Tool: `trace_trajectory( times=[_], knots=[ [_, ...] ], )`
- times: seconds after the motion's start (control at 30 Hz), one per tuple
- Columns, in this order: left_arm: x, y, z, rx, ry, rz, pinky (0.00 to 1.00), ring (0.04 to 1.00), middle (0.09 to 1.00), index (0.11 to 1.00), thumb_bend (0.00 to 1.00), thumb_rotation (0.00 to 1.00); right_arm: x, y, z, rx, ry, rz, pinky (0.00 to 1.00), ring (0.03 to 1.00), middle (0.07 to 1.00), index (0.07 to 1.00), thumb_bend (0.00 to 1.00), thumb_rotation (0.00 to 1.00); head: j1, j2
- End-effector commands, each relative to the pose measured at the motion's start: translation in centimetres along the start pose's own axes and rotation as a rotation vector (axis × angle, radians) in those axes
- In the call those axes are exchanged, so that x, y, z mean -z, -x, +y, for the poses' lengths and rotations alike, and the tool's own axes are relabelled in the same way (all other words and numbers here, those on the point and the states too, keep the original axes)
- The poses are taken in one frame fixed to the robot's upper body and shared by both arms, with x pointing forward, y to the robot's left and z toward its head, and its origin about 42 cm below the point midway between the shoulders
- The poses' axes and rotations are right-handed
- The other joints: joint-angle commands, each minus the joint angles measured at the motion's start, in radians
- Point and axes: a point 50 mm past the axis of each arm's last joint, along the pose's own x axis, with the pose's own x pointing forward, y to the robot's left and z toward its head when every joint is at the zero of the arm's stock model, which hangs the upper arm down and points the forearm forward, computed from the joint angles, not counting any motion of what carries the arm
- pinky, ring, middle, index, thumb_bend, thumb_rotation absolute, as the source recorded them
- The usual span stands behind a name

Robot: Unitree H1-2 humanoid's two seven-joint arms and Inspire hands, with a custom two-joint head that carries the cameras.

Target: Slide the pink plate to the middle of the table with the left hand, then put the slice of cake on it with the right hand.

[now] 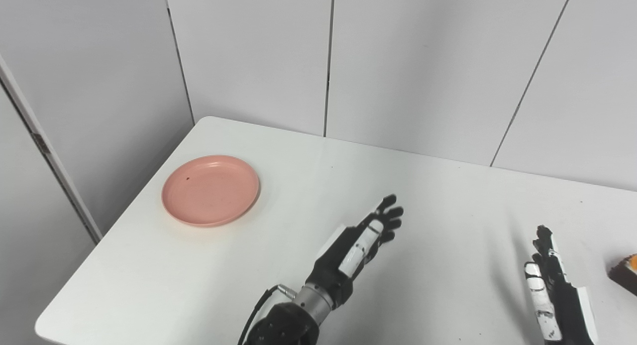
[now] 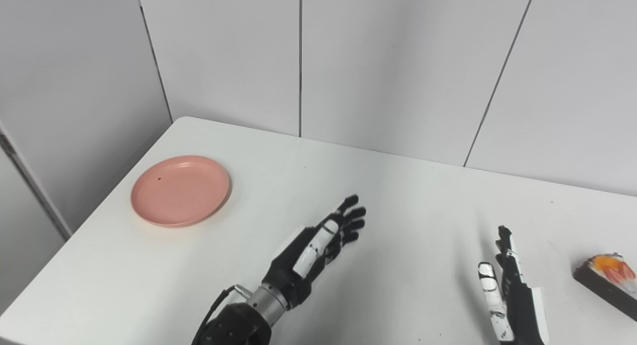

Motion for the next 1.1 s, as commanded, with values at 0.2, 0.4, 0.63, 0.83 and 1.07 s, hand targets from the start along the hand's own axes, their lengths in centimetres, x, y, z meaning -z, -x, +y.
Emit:
trace_trajectory(
  times=[0.2, 0.4, 0.63, 0.83, 1.07],
  knots=[
    [-6.3, -0.9, 1.7, -0.007, 0.022, -0.139, 0.94, 0.921, 0.922, 0.918, 0.44, 1.00, 1.9, 1.4, 0.4, -0.005, 0.006, 0.071, 0.97, 0.974, 0.985, 0.972, 0.28, 1.00, 0.000, 0.004],
    [-9.8, -1.2, 4.7, -0.084, 0.005, -0.225, 0.96, 0.893, 0.892, 0.879, 0.44, 1.00, 2.1, 1.4, 0.3, -0.005, 0.000, 0.067, 0.97, 0.973, 0.984, 0.970, 0.30, 1.00, 0.008, 0.001],
    [-11.5, -2.1, 7.8, -0.135, 0.013, -0.269, 0.94, 0.873, 0.875, 0.864, 0.45, 1.00, 2.5, 1.4, 0.2, -0.008, -0.013, 0.069, 0.98, 0.983, 0.991, 0.977, 0.31, 1.00, 0.015, 0.000],
    [-12.9, -2.6, 11.2, -0.225, 0.006, -0.323, 0.90, 0.868, 0.871, 0.863, 0.46, 1.00, 2.6, 1.6, 0.2, -0.006, -0.004, 0.081, 0.98, 0.981, 0.988, 0.976, 0.31, 1.00, 0.026, -0.004],
    [-13.7, -3.0, 15.4, -0.319, 0.016, -0.355, 0.82, 0.837, 0.848, 0.842, 0.45, 1.00, 2.8, 1.6, 0.0, -0.013, -0.009, 0.074, 0.99, 0.985, 0.988, 0.976, 0.32, 1.00, 0.039, -0.020]
  ],
)
